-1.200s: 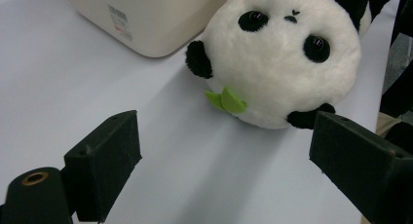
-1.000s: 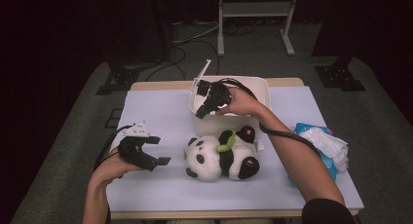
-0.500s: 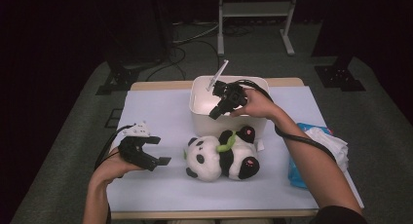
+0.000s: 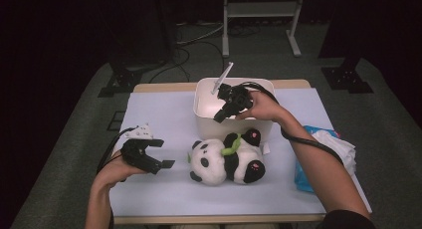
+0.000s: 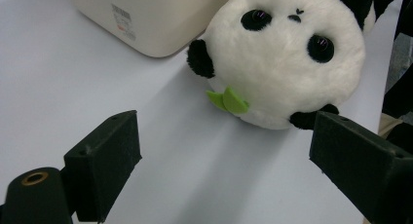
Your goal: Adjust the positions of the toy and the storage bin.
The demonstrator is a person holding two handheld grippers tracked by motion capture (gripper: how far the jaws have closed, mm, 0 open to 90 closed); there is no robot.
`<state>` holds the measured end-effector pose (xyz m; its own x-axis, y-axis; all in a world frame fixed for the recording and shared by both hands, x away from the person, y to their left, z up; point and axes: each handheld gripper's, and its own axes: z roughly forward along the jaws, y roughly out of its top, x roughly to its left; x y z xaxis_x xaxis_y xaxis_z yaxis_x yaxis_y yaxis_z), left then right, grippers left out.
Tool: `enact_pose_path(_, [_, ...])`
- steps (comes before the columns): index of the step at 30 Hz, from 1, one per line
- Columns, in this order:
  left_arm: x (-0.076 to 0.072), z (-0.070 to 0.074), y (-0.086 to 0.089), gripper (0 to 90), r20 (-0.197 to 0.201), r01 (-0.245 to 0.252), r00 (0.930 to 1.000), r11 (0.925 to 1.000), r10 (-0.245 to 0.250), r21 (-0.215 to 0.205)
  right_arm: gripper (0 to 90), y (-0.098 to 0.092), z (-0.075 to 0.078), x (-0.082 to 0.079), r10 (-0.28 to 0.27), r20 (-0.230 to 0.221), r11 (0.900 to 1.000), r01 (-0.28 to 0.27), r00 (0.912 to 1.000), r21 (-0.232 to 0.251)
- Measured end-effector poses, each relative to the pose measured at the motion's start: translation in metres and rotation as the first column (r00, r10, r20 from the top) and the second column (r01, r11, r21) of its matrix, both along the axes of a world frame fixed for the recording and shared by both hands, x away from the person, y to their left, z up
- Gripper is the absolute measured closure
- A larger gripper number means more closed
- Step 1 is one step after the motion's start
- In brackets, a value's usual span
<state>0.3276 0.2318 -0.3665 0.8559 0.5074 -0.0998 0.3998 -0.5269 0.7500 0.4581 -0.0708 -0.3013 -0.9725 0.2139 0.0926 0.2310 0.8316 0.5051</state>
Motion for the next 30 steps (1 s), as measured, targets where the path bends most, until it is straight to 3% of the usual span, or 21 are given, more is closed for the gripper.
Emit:
enact_pose_path(24, [0.0000, 0.0002, 0.0001, 10.3, 0.001, -0.003, 1.0000, 1.0000, 0.003, 0.001, 84.3, 0.0007, -0.0003, -0.0090, 0.019, -0.017, 1.000, -0.019, 0.9997, 0.009])
enact_pose_path(27, [-0.0001, -0.0002, 0.0001, 10.3, -0.001, -0.003, 1.0000, 1.0000, 0.003, 0.003, 82.7, -0.0009, -0.0008, -0.0073, 0.013, -0.032, 1.000, -0.012, 0.9994, 0.017])
enact_pose_path(30, [0.0001, -0.0004, 0.0002, 10.3, 0.001, -0.002, 1.0000, 1.0000, 0.002, 0.005, 74.3, -0.0061, 0.0006, -0.0077, -0.004, -0.023, 1.000, 0.004, 0.9997, 0.030])
